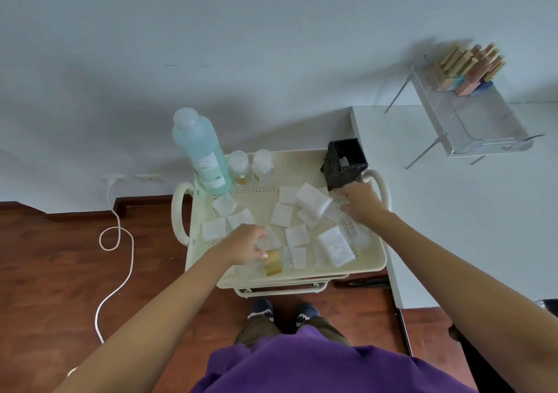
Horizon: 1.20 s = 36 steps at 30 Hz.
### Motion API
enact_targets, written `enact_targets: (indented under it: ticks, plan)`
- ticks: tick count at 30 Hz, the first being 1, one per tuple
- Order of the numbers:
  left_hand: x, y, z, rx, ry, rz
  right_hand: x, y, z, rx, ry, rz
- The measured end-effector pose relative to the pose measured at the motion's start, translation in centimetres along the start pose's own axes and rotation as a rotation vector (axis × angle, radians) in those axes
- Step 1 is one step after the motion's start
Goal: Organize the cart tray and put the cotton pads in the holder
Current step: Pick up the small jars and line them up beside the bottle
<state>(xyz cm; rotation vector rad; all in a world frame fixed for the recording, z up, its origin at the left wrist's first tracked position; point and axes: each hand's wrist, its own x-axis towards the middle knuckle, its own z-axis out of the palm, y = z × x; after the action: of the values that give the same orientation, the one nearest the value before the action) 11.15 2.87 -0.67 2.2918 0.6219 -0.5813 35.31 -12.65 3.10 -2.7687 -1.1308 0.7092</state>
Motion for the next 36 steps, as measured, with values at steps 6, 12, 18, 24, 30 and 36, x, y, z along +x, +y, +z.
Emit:
enact_targets:
  ticks: [6, 12, 18, 24, 30, 36]
  plan:
    - [-0.9, -0.5, 1.9, 0.027, -0.068, -0.025, -2.9, 2.0, 4.2, -0.105, -0.063, 0.18]
    - [-1.3, -1.0, 2.3, 0.006, -0.085, -0.121, -3.2, 1.1, 5.0, -0.066, -0.048, 0.259]
    - [-1.6, -1.0, 2.0, -0.101, -0.103, -0.167, -3.5, 0.9, 5.1, -0.003, -0.087, 0.274]
    - [-2.5, -0.9, 1.3, -0.338, -0.128, -0.173, -4.1, 1.6, 5.9, 0.043, -0.071, 0.31]
    - [-3.5, -0.5, -0.7, -0.378, 0.108, -0.146, -3.6, 1.6, 3.4, 0.193, 0.121, 0.269]
    - [-3.2, -0.4, -4.9, -0.289, 0.488, -0.125, -3.6, 0.0, -1.6, 0.264, 0.284, 0.177]
